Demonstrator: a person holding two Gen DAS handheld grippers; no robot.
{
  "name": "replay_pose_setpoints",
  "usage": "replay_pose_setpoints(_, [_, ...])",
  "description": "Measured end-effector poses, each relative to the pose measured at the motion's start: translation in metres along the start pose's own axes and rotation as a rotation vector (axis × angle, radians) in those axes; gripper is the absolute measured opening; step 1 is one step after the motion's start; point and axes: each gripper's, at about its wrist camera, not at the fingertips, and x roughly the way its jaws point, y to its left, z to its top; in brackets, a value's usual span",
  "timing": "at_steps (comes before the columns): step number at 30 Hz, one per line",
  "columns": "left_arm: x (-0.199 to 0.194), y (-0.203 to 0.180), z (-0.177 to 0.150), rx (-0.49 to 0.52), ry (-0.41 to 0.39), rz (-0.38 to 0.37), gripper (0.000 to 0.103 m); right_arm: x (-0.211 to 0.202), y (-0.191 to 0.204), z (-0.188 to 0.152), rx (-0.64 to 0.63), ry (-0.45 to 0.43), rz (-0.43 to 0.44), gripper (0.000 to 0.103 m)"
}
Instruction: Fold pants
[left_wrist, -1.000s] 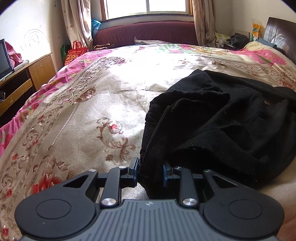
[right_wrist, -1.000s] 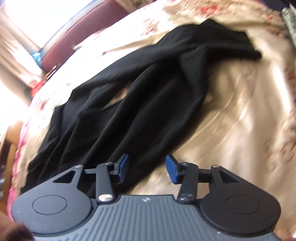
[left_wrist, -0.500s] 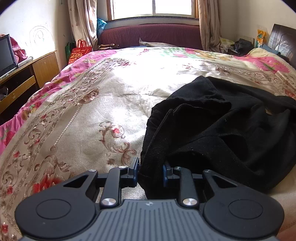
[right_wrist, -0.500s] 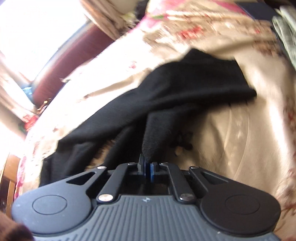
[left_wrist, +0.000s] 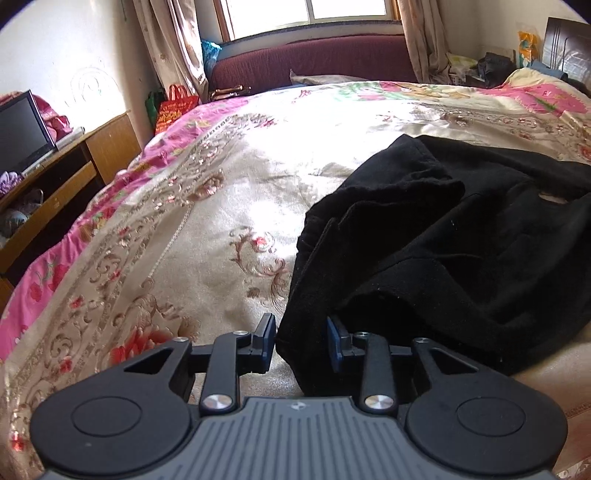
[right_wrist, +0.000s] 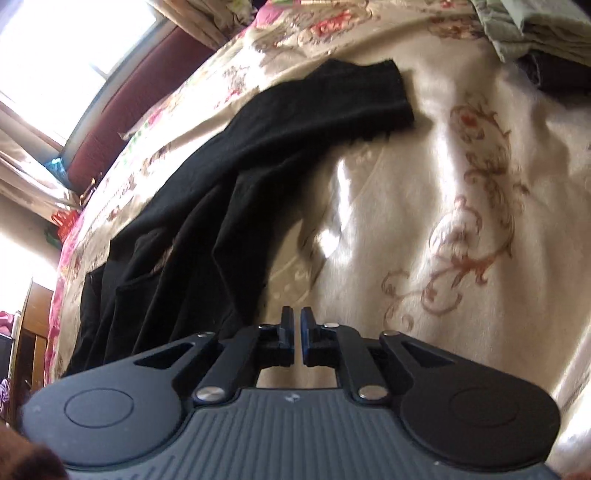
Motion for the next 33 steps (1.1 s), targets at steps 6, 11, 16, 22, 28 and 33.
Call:
replay_pose_setpoints(6, [-0.031, -0.024, 0.017, 0.014, -0.047, 0.0, 0.047, 0.024, -0.003, 0.051, -0.035, -0.095, -0.006, 0.043])
replay_pose_setpoints(11, [-0.026, -0.102, 0.035, 0.133, -0.044, -0.177, 0.048, 0.05, -0.041, 0.077, 0.124, -0.095, 0.059, 0.042])
replay_pose_setpoints(16, [-0.004, -0.204, 0.052, 0.222, -0.032, -0.406, 0.048, 0.05, -0.071, 0.095, 0.281, -0.171, 0.154, 0.045])
replay_pose_setpoints(22, [0.005, -0.303, 0.071, 0.32, -0.054, -0.562, 0.048, 0.06, -0.081, 0.116, 0.295, -0.163, 0.144, 0.01])
replay_pose_setpoints(28, [0.015, -0.362, 0.08, 0.398, -0.044, -0.619, 0.048, 0.032, -0.043, 0.174, 0.142, -0.279, 0.185, 0.005])
replay_pose_setpoints(33, [0.028, -0.397, 0.077, 0.428, 0.016, -0.65, 0.048, 0.042, -0.017, 0.237, -0.005, -0.349, 0.023, 0.015])
